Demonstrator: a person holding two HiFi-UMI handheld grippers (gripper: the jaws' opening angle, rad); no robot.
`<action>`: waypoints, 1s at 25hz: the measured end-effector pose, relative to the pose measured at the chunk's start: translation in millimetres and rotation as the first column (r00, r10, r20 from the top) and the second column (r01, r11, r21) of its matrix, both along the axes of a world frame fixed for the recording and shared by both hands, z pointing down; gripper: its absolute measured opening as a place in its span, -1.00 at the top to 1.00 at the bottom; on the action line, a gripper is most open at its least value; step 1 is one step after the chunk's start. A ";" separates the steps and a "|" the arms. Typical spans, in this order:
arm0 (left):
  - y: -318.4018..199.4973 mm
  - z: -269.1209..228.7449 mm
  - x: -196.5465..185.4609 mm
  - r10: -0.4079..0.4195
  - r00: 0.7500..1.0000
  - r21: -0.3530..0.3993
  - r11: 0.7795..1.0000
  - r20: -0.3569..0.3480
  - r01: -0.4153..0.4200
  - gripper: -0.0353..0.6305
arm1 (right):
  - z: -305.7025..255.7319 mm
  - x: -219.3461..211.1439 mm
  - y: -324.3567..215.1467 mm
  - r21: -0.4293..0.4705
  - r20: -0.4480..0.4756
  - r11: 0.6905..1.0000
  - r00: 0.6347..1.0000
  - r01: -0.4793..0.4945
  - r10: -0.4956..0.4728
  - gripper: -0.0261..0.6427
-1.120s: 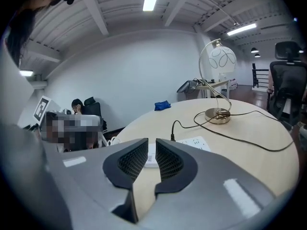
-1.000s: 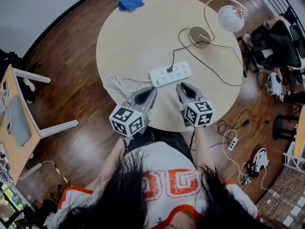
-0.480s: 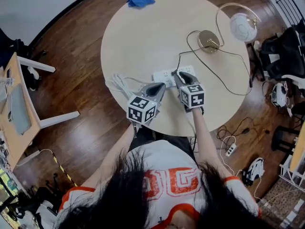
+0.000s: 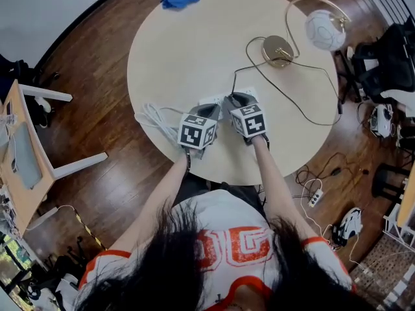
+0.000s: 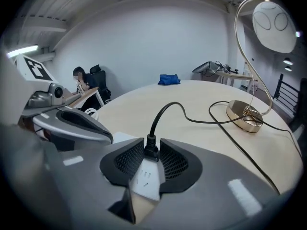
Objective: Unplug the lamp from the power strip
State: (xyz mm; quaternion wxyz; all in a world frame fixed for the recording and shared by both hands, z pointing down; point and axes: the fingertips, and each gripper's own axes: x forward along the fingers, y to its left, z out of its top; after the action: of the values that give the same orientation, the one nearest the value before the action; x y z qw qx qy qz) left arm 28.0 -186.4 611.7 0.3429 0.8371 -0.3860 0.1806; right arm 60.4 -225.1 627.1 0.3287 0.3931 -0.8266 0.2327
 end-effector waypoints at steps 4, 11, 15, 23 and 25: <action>-6.0 6.0 0.8 -0.014 0.999 -0.031 0.999 0.038 0.015 0.89 | 4.4 -3.7 -0.4 0.000 -0.017 1.000 1.000 0.025 -0.025 0.63; -8.4 28.1 0.9 -0.025 0.994 -0.114 0.993 0.107 0.037 0.89 | 3.3 -4.5 -0.8 0.009 -0.021 0.998 0.998 0.063 -0.062 0.64; -7.0 35.9 -1.8 -0.039 0.990 -0.128 0.990 0.138 0.056 0.89 | 5.5 -5.9 1.3 0.030 -0.044 0.996 0.995 0.088 -0.087 0.64; -7.9 38.5 -0.1 -0.028 0.983 -0.142 0.988 0.179 0.054 0.89 | -1.1 -7.2 4.7 0.055 -0.038 0.996 0.997 0.065 -0.063 0.65; -9.9 38.6 -0.9 -0.039 0.987 -0.154 0.986 0.157 0.063 0.89 | -1.1 -6.7 4.7 0.068 -0.046 0.996 0.997 0.061 -0.058 0.65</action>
State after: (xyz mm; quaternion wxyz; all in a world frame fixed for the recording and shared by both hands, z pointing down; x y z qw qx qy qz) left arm 27.1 -196.3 650.3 0.3821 0.7807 -0.4171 0.2654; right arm 53.7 -220.5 626.0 0.3397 0.3844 -0.8382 0.1852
